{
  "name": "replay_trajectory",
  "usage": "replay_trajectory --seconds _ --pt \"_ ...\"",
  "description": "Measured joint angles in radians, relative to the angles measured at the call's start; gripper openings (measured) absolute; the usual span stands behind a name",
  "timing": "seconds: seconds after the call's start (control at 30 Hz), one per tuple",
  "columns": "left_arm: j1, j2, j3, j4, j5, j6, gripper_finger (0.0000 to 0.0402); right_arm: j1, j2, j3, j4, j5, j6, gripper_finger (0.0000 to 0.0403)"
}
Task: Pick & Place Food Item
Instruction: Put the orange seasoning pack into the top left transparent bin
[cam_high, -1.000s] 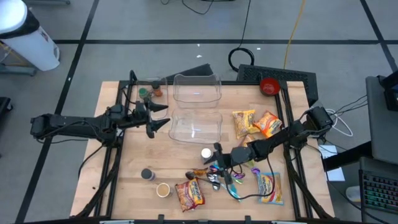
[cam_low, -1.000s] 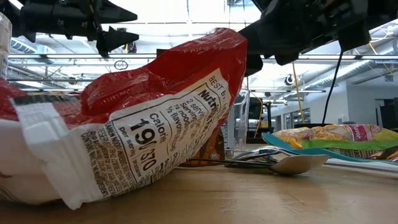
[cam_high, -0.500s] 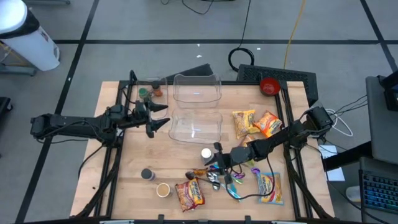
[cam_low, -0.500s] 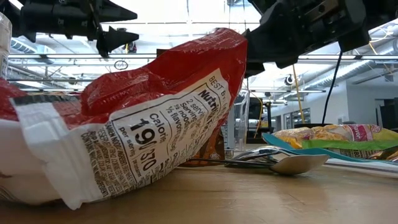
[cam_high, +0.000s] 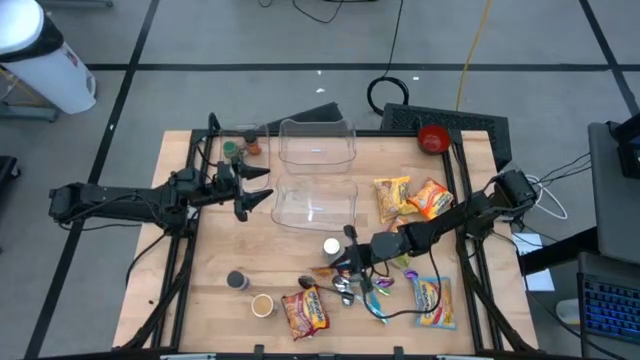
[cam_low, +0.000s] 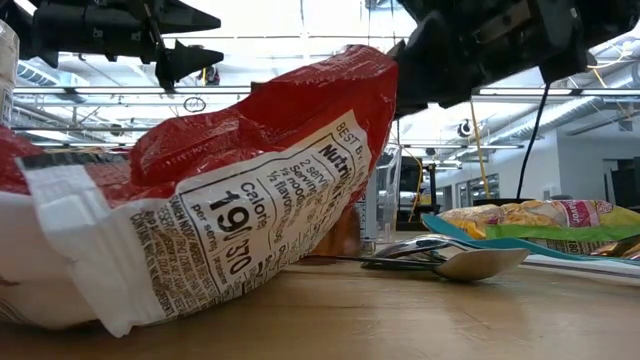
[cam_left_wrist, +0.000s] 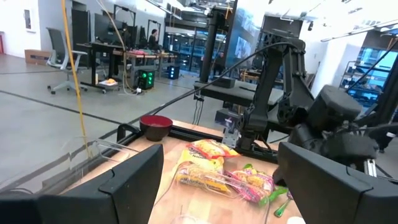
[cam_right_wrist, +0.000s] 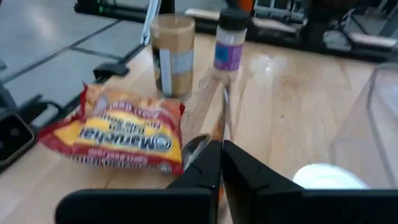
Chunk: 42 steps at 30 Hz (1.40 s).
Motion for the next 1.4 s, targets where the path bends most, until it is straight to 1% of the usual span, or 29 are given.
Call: replay_trajectory --seconds 0.2,0.33,0.47,0.6,0.67,0.73,0.87,0.97,1.07,1.17,1.27,1.4 --pt "0.000 0.000 0.000 0.006 0.000 -0.013 0.0319 0.009 -0.118 0.000 0.012 0.001 -0.005 0.0001" --pt "0.000 0.000 0.000 0.038 0.001 -0.108 0.0319 0.027 -0.195 0.000 0.045 0.014 -0.064 0.0001" --pt "-0.001 0.000 0.000 0.043 0.016 -0.159 0.0319 0.028 -0.250 0.000 0.067 0.080 -0.096 0.0000" --pt "-0.024 0.001 0.000 0.048 0.036 -0.160 0.0319 0.019 -0.263 0.000 0.063 0.163 -0.098 0.0000" --pt "-0.054 0.019 0.000 0.079 0.037 -0.129 0.0319 0.019 -0.262 0.000 0.058 0.204 -0.098 0.0000" --pt "-0.093 0.049 0.000 0.122 0.041 -0.057 0.0319 0.019 -0.262 0.000 0.054 0.239 -0.098 0.0000" --pt "-0.176 0.116 0.000 0.240 0.042 0.127 0.0319 0.018 -0.262 0.000 0.032 0.242 -0.101 0.0000" --pt "-0.217 0.191 0.000 0.298 0.030 0.213 0.0319 0.022 -0.262 0.000 0.034 0.241 -0.114 0.0000" --pt "-0.237 0.265 -0.001 0.384 0.028 0.246 0.0319 0.025 -0.262 0.000 0.033 0.240 -0.120 0.0000" --pt "-0.255 0.338 0.010 0.437 0.038 0.230 0.0319 0.026 -0.262 0.000 0.034 0.238 -0.120 0.0000" --pt "-0.270 0.404 0.052 0.446 0.071 0.222 0.0319 0.025 -0.262 0.000 0.034 0.238 -0.129 0.0000" --pt "-0.296 0.485 0.131 0.441 0.115 0.252 0.0319 0.025 -0.262 0.000 0.034 0.238 -0.144 0.0000"
